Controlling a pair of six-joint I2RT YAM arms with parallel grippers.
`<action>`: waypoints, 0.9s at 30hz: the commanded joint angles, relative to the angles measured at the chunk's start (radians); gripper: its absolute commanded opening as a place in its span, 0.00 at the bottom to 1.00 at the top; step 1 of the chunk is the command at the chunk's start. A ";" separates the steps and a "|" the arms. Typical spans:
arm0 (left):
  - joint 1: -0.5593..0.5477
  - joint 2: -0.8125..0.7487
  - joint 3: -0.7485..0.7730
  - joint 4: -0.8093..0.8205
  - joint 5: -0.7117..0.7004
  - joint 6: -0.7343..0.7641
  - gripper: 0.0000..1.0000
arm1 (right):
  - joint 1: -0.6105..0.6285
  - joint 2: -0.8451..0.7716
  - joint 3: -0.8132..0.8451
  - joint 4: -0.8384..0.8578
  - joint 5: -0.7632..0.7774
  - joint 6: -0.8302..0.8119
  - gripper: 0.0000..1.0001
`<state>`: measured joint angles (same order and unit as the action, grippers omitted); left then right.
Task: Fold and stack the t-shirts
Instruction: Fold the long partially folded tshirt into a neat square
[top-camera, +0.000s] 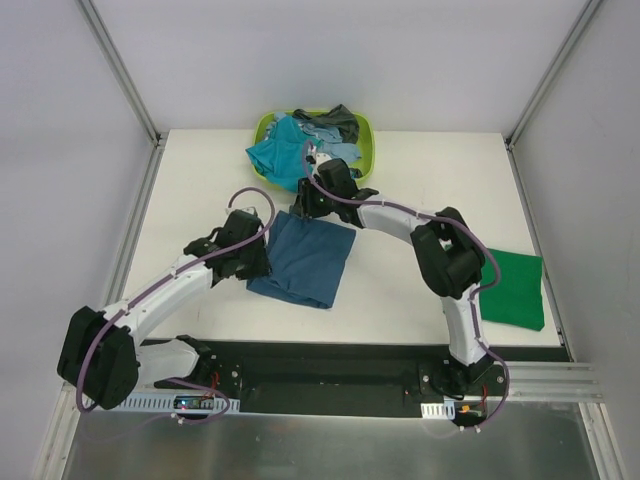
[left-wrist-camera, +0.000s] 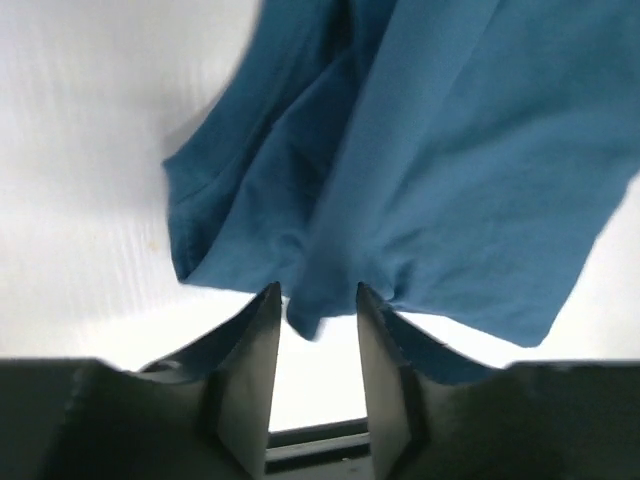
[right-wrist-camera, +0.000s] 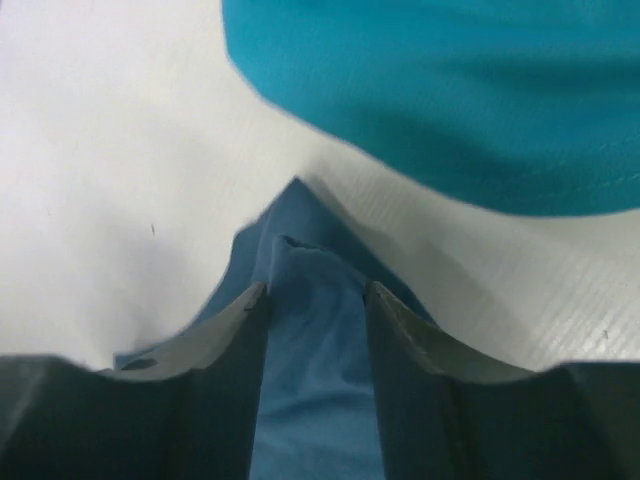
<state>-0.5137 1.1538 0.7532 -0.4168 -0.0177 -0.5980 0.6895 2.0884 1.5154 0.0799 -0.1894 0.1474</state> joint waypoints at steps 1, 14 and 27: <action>0.015 0.046 0.046 -0.100 -0.093 -0.029 0.49 | -0.005 0.003 0.135 0.017 0.054 -0.003 0.65; 0.012 -0.085 0.083 -0.016 0.134 -0.048 0.99 | -0.011 -0.401 -0.248 -0.075 -0.074 -0.031 0.96; 0.012 0.005 -0.001 0.072 0.130 -0.112 0.99 | -0.039 -0.194 -0.271 -0.039 -0.131 0.098 0.96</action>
<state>-0.5030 1.1950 0.7864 -0.3683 0.1486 -0.6693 0.6514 1.8511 1.2564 0.0071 -0.2867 0.1776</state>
